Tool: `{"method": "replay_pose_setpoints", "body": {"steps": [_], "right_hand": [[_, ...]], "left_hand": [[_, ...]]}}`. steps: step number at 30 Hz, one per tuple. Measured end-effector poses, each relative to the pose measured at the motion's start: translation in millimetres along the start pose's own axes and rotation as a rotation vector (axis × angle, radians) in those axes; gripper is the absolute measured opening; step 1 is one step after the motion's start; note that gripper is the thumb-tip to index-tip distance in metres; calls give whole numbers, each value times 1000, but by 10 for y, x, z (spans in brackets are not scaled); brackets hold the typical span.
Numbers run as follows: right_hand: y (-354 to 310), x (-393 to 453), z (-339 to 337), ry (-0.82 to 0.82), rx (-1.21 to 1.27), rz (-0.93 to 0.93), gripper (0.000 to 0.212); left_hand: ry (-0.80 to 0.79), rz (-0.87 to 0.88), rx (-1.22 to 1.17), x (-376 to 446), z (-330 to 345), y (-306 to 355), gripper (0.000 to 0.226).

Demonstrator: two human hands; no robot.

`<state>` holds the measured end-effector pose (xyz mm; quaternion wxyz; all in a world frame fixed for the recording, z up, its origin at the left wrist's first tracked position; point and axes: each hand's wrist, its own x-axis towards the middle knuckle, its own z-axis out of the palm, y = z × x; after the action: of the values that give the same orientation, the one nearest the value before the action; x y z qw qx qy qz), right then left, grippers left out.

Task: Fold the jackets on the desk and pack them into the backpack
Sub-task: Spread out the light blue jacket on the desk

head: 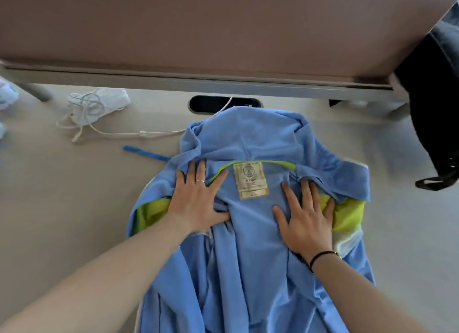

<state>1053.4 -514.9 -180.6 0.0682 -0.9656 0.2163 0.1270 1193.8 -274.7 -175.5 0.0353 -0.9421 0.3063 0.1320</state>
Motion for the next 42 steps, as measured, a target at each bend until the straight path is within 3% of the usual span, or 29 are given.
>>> {"method": "replay_pose_setpoints", "body": {"steps": [7,11,13,17,22,27,33,38,42], "right_hand": [[286,830,-280,-29,-101,-129,68],[184,927,-434,-76,-224,-123,69],[29,712,-422,-15,-169,-88,72],[-175,-158,-203,173,106,-95,70],[54,-1064,235,71,85,-158,73],[483,-1149,309,49,19,-293,72],[917,-981,226,51,-111,-407,74],[729,-988,243,106,-117,-402,72],[209,-1124,328,88,-98,-443,76]], "left_hand": [[-61,146,74,578,-174,-216,121],[-116,90,109,678,-342,-163,111],[-32,12,79,445,-332,34,100],[193,-155,-249,-429,-109,682,93],[10,-327,-355,-1488,393,1273,93],[6,-217,-201,-1786,667,925,85],[23,-205,-125,-1837,692,334,84],[-3,-223,-102,-1880,679,40,84],[-10,-223,-95,-1907,626,-122,81]]}}
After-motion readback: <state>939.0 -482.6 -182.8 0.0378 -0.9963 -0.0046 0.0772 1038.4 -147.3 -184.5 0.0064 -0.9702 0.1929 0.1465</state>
